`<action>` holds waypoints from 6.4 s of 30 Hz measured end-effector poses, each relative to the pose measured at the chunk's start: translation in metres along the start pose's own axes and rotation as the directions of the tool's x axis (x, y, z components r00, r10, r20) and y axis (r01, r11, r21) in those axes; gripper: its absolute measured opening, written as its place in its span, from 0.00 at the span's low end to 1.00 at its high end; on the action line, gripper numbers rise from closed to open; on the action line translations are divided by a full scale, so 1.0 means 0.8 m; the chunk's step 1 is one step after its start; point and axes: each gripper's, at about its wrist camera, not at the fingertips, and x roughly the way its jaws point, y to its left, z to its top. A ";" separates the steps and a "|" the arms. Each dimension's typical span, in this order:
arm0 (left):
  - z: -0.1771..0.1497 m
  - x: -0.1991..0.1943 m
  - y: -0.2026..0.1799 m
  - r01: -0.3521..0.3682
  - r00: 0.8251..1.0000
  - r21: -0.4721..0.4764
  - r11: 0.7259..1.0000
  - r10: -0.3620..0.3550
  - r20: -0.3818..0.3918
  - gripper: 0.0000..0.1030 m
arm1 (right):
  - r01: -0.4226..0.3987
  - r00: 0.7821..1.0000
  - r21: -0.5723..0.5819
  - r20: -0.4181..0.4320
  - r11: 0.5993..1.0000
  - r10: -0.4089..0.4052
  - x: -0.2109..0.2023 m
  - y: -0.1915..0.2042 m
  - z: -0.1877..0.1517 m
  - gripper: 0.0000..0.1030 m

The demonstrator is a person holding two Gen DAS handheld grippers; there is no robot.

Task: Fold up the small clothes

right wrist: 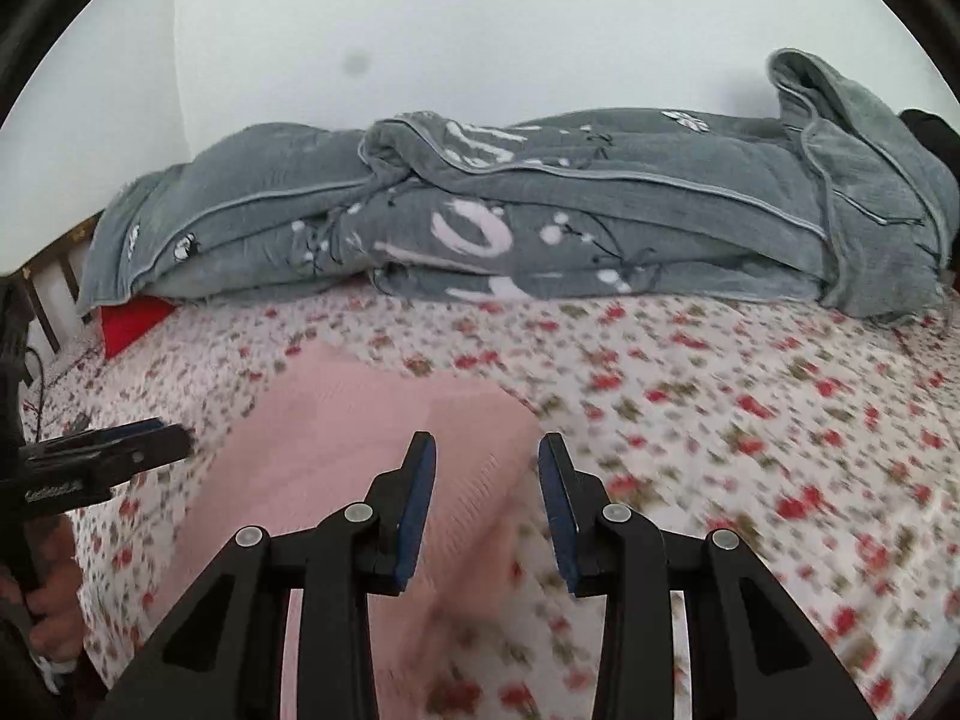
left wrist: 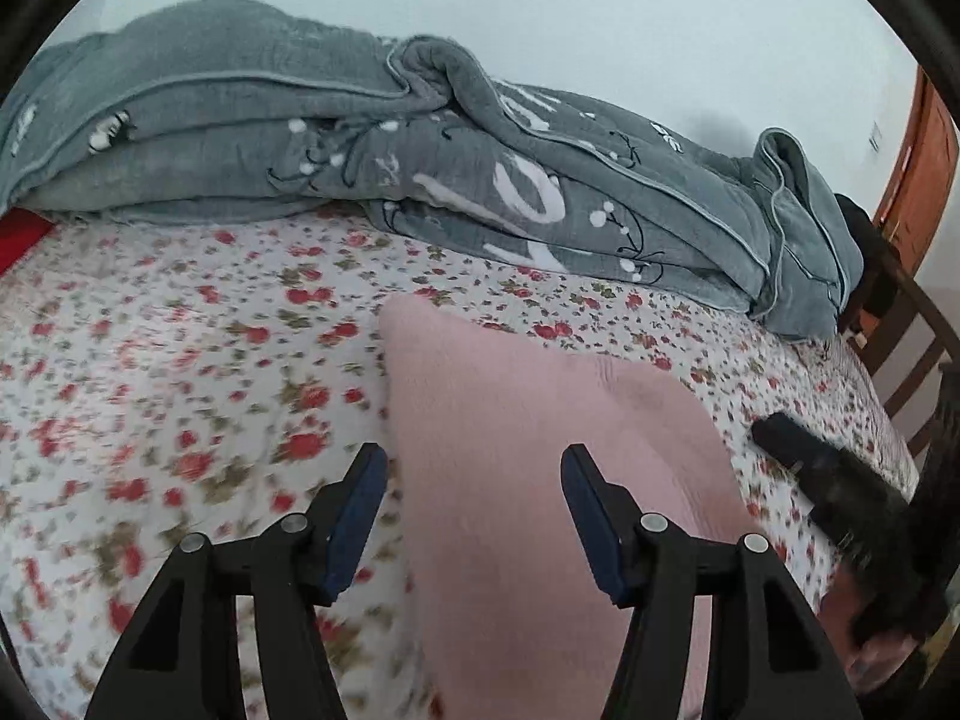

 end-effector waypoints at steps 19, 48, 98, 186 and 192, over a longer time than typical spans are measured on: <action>-0.062 0.042 0.024 0.016 0.995 0.020 1.000 -0.018 0.094 0.64 | 0.041 0.998 -0.049 -0.047 0.998 -0.044 0.057 0.001 -0.048 0.25; -0.071 0.033 0.001 -0.126 0.982 0.099 0.987 0.110 0.156 0.64 | 0.064 0.997 -0.042 -0.037 0.997 -0.066 0.052 0.002 -0.049 0.33; 0.042 0.120 -0.010 -0.056 0.996 0.114 0.992 0.063 -0.060 0.30 | -0.078 0.983 0.137 -0.156 0.987 0.099 0.141 -0.045 0.009 0.12; -0.104 -0.275 -0.128 -0.169 0.985 0.093 0.981 0.166 0.038 0.77 | 0.163 0.987 -0.004 -0.013 0.987 -0.163 -0.332 0.030 -0.031 0.97; -0.104 -0.270 -0.126 -0.187 0.982 0.086 0.979 0.185 0.033 0.78 | 0.163 0.986 0.004 -0.022 0.987 -0.163 -0.327 0.025 -0.034 0.97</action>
